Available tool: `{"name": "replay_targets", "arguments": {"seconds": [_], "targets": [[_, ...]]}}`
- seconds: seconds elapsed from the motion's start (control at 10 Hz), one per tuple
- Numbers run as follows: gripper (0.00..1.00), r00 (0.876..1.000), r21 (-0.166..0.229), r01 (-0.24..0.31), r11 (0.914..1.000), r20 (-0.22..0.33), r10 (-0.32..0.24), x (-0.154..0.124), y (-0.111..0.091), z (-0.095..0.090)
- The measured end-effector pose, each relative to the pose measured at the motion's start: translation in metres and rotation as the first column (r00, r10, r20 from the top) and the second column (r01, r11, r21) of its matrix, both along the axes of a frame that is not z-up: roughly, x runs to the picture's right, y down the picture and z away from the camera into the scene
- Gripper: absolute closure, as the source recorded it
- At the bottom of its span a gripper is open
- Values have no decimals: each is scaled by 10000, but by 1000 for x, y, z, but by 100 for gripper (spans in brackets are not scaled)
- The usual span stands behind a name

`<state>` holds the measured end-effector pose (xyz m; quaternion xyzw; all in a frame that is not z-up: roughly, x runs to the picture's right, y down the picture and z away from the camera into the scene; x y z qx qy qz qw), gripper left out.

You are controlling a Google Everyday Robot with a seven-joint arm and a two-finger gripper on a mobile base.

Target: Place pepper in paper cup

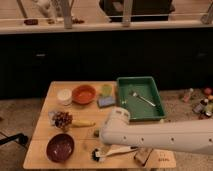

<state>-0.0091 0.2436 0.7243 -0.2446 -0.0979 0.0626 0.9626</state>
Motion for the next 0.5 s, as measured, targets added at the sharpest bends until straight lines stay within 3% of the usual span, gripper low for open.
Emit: {"name": "replay_targets", "arguments": {"seconds": [0.3, 0.5], "targets": [[20, 9996, 171, -269, 9995, 107, 267, 12, -23, 31], [20, 9988, 273, -420, 9987, 251, 413, 18, -20, 47]]}}
